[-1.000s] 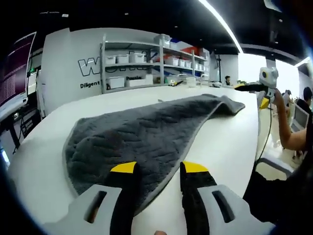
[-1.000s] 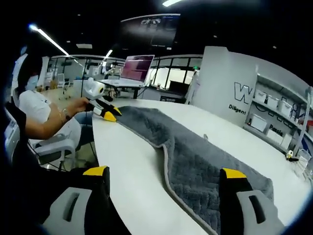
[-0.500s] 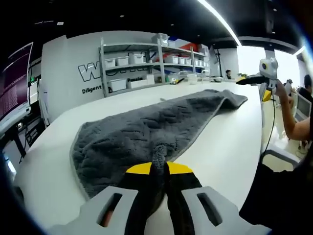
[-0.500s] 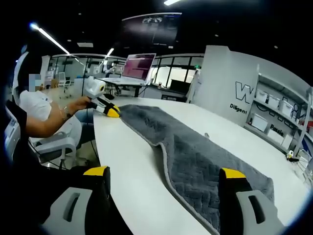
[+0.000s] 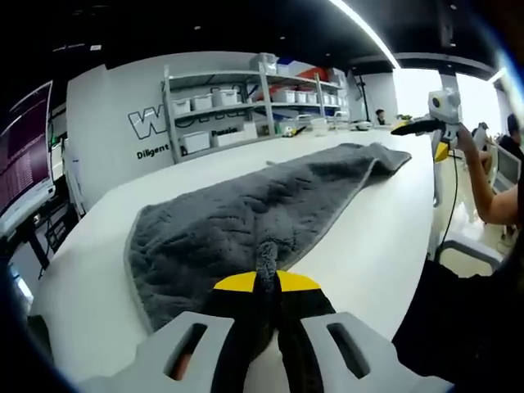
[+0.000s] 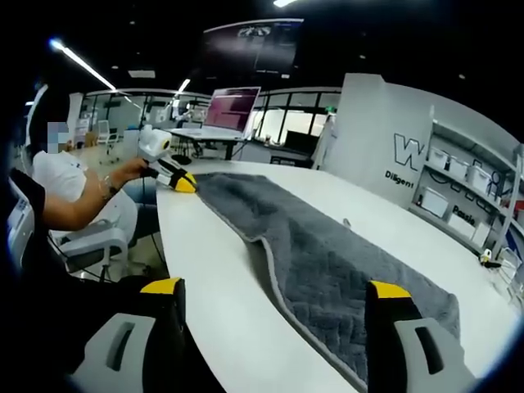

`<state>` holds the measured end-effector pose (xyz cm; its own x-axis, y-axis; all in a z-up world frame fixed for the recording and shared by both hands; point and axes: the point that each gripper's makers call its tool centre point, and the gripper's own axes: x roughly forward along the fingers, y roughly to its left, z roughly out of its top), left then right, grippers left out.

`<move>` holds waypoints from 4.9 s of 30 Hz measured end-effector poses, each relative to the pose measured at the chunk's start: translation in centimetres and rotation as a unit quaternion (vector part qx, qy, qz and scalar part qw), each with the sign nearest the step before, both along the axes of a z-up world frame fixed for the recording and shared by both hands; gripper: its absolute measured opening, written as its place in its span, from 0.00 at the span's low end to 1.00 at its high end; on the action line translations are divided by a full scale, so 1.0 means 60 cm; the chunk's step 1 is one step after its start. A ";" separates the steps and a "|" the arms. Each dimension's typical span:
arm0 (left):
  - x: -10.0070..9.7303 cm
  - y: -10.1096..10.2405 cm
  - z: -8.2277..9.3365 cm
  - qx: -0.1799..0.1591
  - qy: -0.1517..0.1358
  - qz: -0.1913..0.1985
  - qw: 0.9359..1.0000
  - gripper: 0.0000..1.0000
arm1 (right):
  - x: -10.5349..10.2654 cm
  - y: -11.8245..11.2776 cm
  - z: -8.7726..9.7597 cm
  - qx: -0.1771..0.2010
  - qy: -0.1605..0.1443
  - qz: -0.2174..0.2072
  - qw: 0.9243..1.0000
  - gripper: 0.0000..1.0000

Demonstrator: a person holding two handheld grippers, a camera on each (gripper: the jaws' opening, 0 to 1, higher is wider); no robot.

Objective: Open the folded towel by lifting each exposed corner and separating the folded layers until the towel lies flat within the target outline without major curled edges

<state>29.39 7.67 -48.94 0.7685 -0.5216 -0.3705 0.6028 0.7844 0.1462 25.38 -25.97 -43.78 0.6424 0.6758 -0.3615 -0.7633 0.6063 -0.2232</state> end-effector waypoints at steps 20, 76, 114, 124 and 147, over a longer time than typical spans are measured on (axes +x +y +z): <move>-0.038 0.033 0.003 0.007 0.008 -0.003 1.000 0.06 | -0.004 -0.002 -0.013 -0.005 0.014 -0.004 1.000 0.99; -0.048 0.016 0.048 -0.134 0.002 0.011 0.991 0.99 | -0.007 -0.026 -0.017 0.002 0.020 -0.021 1.000 0.99; -0.082 -0.048 0.075 -0.122 -0.016 -0.039 0.992 0.97 | 0.024 -0.292 -0.040 -0.038 0.054 -0.199 0.978 0.77; -0.079 -0.045 0.075 -0.118 -0.013 -0.038 0.992 0.95 | 0.043 -0.308 -0.057 -0.064 0.080 -0.193 0.976 0.52; -0.088 -0.047 0.071 -0.130 -0.006 -0.044 0.990 0.93 | 0.050 -0.320 -0.095 -0.042 0.154 -0.185 0.970 0.07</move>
